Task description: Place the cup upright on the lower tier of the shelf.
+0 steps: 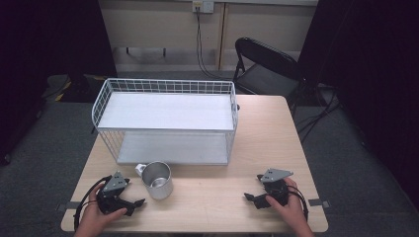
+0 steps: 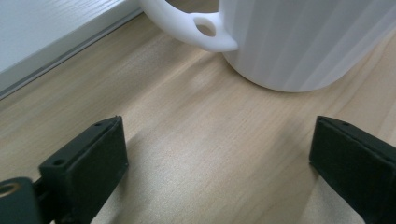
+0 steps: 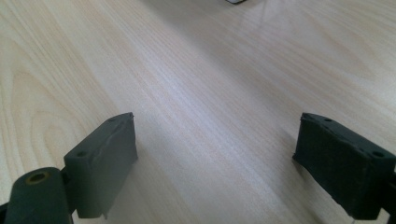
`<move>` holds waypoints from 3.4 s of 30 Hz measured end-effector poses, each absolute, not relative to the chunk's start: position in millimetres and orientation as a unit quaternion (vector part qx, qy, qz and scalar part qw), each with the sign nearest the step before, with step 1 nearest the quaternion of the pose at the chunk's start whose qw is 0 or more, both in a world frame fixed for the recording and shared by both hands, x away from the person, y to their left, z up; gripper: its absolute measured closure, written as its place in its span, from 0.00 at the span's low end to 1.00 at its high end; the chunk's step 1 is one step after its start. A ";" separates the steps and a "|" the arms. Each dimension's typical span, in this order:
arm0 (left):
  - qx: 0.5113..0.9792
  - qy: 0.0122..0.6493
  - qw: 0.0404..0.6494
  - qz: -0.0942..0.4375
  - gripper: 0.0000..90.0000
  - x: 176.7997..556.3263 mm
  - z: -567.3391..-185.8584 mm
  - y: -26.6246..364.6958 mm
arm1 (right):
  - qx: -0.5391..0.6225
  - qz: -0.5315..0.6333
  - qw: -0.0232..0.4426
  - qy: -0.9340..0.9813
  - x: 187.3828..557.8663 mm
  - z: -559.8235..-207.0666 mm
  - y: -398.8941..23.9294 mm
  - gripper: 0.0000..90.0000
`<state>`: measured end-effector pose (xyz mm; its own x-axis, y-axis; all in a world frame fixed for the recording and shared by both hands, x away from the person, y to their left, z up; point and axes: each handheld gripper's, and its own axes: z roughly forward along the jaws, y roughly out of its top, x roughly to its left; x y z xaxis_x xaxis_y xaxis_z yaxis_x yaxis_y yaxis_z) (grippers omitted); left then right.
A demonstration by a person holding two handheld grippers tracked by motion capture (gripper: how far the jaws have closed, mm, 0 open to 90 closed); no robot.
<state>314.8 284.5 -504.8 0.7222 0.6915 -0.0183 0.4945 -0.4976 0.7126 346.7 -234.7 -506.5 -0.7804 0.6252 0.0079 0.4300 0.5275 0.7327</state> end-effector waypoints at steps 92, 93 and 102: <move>0.789 0.355 0.465 0.189 0.52 344.4 -429.0 239.6 | 0.307 0.378 0.130 0.864 346.2 -506.5 -234.4 0.13; 0.791 0.354 0.463 0.186 0.54 346.0 -430.3 239.5 | 0.308 0.378 0.130 0.863 346.1 -506.5 -234.4 0.13; 0.799 0.343 0.459 0.185 0.59 349.8 -436.0 236.3 | 0.308 0.378 0.130 0.863 346.0 -506.5 -234.3 0.13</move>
